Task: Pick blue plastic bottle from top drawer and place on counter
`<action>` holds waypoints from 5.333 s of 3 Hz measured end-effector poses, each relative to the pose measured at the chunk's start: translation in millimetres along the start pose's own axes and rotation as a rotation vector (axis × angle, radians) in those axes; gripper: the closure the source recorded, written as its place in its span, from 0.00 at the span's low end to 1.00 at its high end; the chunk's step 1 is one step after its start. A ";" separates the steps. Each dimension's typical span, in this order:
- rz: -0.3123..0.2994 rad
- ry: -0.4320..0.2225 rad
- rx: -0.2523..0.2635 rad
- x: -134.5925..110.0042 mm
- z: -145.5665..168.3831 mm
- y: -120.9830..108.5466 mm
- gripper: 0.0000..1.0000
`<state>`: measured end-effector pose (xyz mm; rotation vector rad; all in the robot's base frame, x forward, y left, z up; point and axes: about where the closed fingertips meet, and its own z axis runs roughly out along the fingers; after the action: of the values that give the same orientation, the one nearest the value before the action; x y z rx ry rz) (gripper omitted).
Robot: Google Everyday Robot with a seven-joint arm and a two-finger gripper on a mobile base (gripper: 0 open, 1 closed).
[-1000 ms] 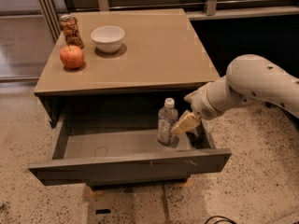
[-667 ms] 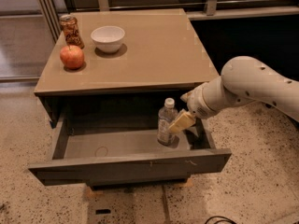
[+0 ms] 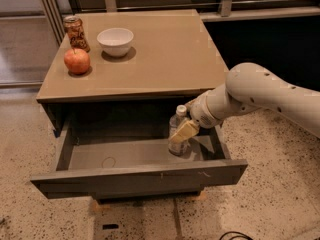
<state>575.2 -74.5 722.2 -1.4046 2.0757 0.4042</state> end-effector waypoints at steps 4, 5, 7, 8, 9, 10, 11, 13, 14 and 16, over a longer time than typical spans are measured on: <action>-0.009 0.000 -0.021 -5.4 12.9 7.8 1.00; -0.026 -0.006 -0.030 -25.8 -2.9 11.7 1.00; -0.061 -0.011 -0.022 -147.3 -106.4 34.3 1.00; -0.124 -0.006 0.014 -209.1 -164.4 47.8 1.00; -0.124 -0.006 0.014 -209.1 -164.4 47.8 1.00; -0.069 -0.024 0.017 -210.6 -168.3 27.4 1.00; 0.026 -0.066 0.026 -211.8 -172.2 -11.8 1.00; 0.127 -0.084 0.037 -204.0 -162.2 -59.9 1.00; 0.138 -0.066 0.046 -199.0 -152.7 -71.2 1.00; 0.139 -0.044 0.067 -193.0 -136.6 -85.0 1.00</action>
Offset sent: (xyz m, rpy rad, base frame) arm -0.0012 0.0109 -0.0082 0.0024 0.0090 0.0149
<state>662.8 -41.6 955.3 -1.2060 2.1378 0.4145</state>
